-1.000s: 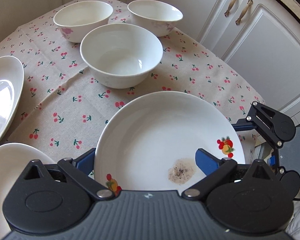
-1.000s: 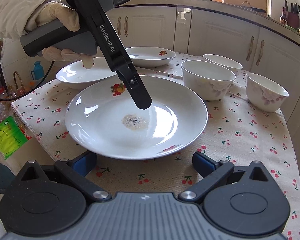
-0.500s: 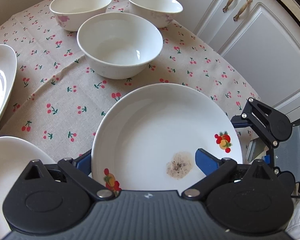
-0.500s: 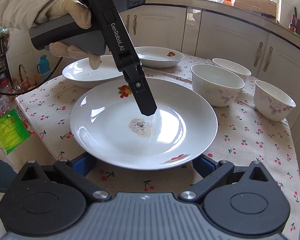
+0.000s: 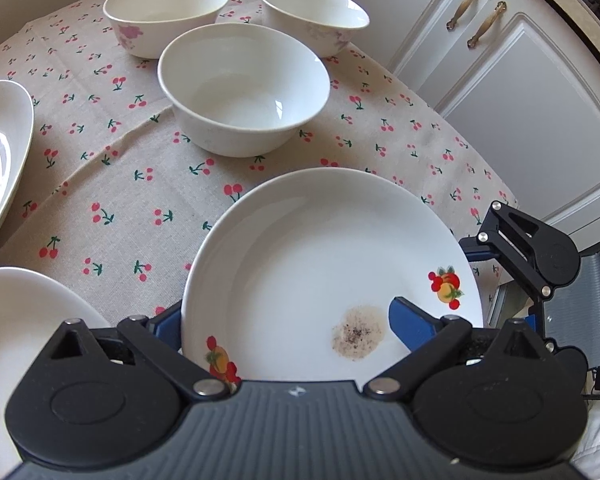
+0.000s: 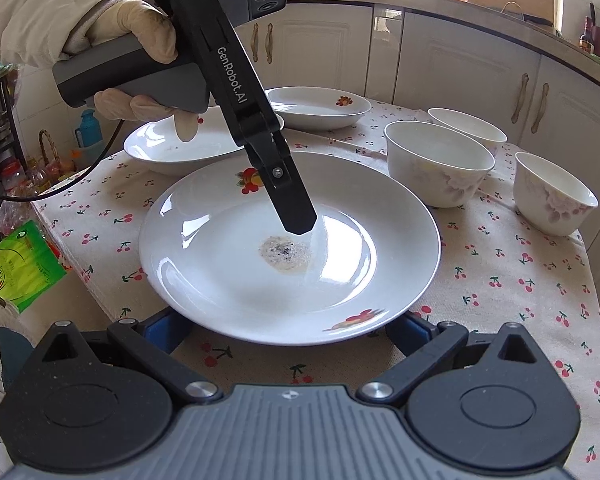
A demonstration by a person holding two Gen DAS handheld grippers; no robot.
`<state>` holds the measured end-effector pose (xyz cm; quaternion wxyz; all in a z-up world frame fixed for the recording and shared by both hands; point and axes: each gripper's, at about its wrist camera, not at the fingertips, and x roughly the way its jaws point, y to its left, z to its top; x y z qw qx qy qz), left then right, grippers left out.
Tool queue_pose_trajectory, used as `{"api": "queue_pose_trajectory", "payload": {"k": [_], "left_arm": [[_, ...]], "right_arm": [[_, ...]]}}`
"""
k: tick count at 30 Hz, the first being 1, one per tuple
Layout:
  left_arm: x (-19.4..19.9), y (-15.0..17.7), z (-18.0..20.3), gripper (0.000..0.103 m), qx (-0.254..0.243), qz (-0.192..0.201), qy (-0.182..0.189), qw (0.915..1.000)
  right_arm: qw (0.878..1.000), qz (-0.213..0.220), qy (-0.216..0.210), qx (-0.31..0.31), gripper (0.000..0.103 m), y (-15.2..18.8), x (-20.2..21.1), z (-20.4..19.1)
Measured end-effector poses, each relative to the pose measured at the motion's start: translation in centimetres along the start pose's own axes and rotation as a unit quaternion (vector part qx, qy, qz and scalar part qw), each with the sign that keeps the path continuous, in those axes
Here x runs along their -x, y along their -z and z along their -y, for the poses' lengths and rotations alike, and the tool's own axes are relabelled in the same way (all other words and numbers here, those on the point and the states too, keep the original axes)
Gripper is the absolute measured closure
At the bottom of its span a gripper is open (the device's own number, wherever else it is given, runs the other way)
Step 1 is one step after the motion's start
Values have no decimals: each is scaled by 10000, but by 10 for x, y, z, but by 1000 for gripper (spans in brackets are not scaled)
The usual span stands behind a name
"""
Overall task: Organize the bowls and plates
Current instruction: 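Lift the stained plate with the left gripper and carry it onto another plate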
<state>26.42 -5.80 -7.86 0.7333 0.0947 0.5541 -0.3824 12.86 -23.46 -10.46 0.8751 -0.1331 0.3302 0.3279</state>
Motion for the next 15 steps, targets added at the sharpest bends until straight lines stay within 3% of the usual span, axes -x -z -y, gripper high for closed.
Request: {"api": "queue_pose_trajectory", "payload": {"k": [15], "left_arm": [[14, 0, 1, 4, 50, 174, 10, 9998]], "right_arm": [[10000, -80, -13, 14, 0, -10, 3, -1]]}}
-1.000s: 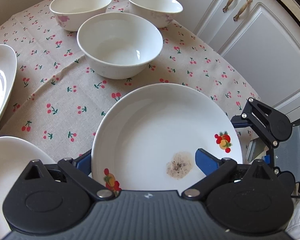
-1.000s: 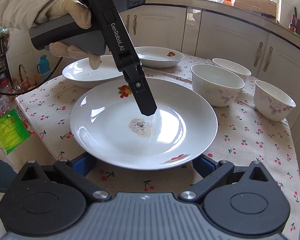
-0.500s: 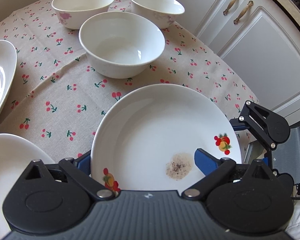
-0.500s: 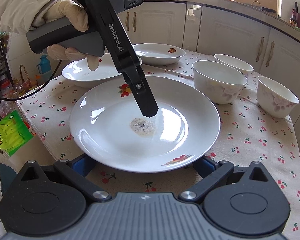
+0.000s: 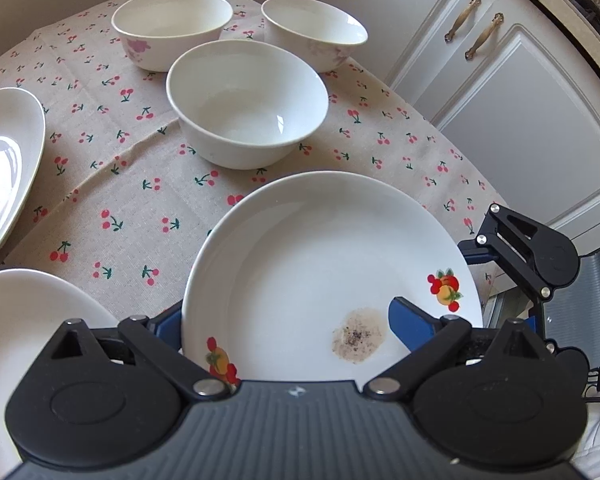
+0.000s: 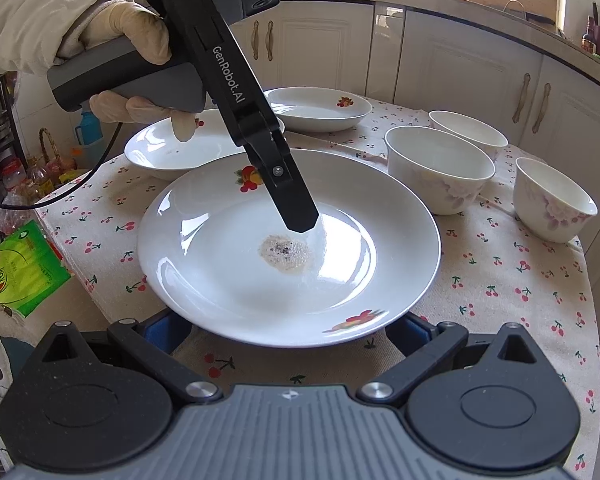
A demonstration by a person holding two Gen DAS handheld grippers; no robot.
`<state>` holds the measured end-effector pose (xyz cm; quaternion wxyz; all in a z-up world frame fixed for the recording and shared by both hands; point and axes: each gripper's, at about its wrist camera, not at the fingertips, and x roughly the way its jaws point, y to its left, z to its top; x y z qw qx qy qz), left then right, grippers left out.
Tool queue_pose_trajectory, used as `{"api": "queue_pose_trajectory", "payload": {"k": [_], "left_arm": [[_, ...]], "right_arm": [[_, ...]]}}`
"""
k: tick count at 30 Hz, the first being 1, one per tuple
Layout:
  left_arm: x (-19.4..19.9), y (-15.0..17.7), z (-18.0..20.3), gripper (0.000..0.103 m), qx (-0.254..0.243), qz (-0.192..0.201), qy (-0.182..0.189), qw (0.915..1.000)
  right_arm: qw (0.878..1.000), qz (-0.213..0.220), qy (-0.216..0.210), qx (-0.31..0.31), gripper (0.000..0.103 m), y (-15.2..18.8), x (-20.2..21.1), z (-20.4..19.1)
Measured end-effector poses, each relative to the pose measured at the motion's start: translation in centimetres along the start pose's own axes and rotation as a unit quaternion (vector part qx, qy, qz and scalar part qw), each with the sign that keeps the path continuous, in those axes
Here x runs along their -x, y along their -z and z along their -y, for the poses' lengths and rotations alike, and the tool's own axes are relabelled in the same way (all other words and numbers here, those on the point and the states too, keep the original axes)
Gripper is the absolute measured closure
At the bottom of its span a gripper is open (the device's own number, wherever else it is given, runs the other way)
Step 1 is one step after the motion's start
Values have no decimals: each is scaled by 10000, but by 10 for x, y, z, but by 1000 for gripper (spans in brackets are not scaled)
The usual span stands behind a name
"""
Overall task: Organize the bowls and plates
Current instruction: 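Lift the stained plate with the left gripper and carry it onto another plate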
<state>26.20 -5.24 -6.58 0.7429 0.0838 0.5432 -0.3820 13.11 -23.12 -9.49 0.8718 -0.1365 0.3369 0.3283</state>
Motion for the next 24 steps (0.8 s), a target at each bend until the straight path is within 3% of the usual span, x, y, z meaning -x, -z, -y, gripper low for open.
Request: {"api": "queue_pose_trajectory", "payload": {"k": [24], "left_arm": [[76, 29, -56, 4, 514, 738, -173, 9958]], "right_arm": [[9983, -23, -325, 481, 0, -76, -28, -26]]}}
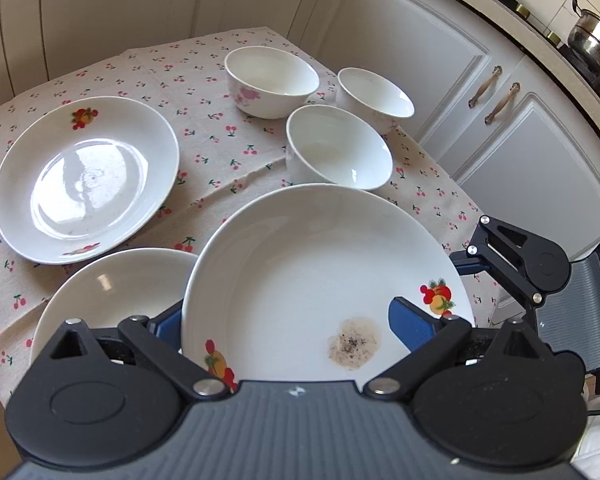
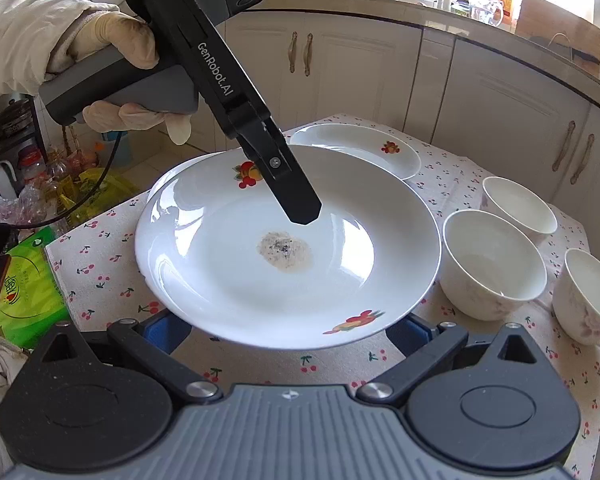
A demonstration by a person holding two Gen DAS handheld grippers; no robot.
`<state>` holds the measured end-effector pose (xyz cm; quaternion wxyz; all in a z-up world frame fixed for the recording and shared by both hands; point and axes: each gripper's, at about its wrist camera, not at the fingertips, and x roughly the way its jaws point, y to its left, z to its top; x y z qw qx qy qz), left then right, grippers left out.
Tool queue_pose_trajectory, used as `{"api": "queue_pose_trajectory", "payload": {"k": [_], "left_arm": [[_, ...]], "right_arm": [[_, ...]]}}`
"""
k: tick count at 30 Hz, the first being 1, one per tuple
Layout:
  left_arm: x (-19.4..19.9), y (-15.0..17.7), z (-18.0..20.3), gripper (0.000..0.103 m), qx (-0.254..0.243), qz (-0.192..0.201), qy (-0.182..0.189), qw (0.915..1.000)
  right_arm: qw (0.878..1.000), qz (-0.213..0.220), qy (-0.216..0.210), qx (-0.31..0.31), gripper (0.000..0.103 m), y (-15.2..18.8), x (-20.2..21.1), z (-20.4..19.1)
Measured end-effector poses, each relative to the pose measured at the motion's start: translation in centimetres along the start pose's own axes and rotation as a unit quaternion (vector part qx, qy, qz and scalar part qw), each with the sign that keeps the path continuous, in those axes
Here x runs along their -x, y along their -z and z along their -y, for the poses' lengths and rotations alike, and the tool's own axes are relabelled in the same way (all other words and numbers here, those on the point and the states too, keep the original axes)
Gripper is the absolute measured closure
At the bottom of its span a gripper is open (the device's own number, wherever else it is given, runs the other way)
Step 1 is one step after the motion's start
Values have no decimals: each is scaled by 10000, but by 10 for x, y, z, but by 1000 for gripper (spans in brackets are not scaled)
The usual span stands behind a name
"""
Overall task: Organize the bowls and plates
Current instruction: 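Lift the stained plate with the left gripper and carry it onto another plate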
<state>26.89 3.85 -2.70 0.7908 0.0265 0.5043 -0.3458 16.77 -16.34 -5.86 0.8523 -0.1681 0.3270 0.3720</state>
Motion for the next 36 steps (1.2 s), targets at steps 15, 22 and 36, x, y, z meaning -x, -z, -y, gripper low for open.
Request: {"api": "queue_pose_trajectory", "payload": {"k": [15, 22, 36], "left_arm": [[16, 31, -56, 4, 604, 99, -193, 9979], [12, 34, -71, 4, 690, 77, -160, 9975], [1, 35, -82, 4, 716, -93, -215, 9972]], "right_arm": [[9982, -225, -477, 288, 0, -34, -50, -20], [9978, -304, -520, 281, 0, -41, -62, -23], [9977, -335, -534, 257, 0, -45, -67, -24]]}}
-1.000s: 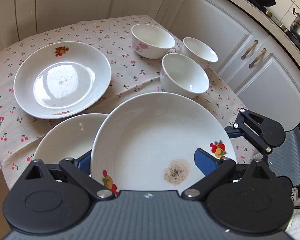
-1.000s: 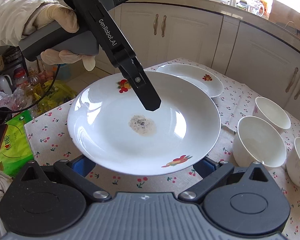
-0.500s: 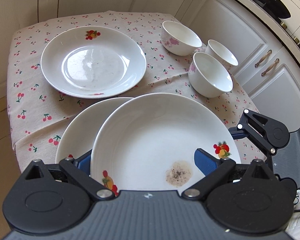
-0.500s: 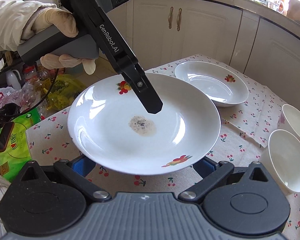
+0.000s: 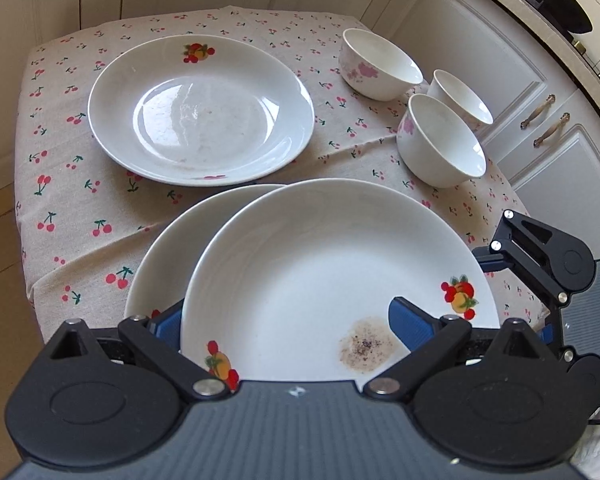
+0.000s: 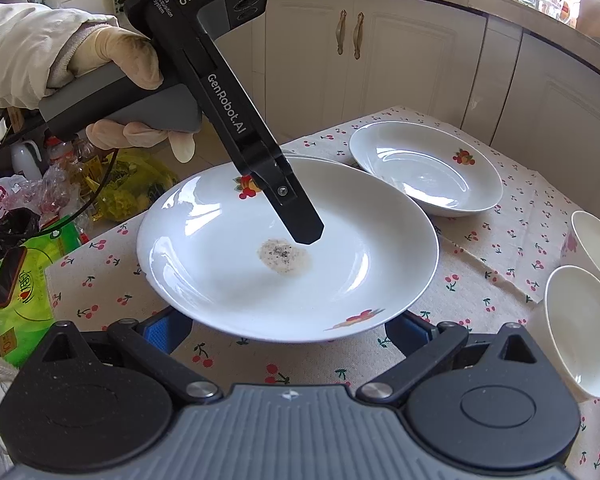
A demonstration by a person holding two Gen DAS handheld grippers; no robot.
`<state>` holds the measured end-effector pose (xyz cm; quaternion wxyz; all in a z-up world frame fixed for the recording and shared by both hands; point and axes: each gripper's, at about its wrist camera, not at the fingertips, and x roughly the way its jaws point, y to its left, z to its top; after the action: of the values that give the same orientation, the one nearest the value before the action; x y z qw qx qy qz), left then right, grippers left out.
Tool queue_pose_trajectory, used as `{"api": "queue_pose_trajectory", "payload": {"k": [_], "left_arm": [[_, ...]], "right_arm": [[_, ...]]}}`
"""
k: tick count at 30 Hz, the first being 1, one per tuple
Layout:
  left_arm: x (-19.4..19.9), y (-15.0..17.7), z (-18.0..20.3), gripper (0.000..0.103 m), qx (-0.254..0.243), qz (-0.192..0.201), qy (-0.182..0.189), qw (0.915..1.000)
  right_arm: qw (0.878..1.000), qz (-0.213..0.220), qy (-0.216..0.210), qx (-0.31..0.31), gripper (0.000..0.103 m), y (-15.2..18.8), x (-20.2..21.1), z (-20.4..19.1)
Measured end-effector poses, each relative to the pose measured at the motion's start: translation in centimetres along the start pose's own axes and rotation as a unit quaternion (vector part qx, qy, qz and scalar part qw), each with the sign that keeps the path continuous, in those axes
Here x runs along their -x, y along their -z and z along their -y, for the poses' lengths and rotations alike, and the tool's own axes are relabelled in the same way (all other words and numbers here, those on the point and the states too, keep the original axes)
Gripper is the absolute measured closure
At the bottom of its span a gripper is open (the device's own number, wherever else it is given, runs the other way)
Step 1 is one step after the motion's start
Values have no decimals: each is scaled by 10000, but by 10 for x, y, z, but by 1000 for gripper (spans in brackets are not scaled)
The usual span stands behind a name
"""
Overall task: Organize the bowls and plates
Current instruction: 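Lift the stained plate with the left gripper and carry it onto another plate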
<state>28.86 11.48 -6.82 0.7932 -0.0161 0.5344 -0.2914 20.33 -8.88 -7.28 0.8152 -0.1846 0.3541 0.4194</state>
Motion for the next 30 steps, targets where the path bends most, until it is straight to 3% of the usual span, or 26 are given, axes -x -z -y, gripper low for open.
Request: {"api": "queue_pose_trajectory", "payload": {"k": [15, 30], "left_arm": [[0, -1, -5, 4, 72, -234, -218, 9995], [12, 1, -9, 4, 222, -190, -266, 9992]], "right_arm": [[9999, 95, -131, -1, 0, 1, -2, -1], [9998, 101, -188, 22, 0, 0, -9, 0]]}}
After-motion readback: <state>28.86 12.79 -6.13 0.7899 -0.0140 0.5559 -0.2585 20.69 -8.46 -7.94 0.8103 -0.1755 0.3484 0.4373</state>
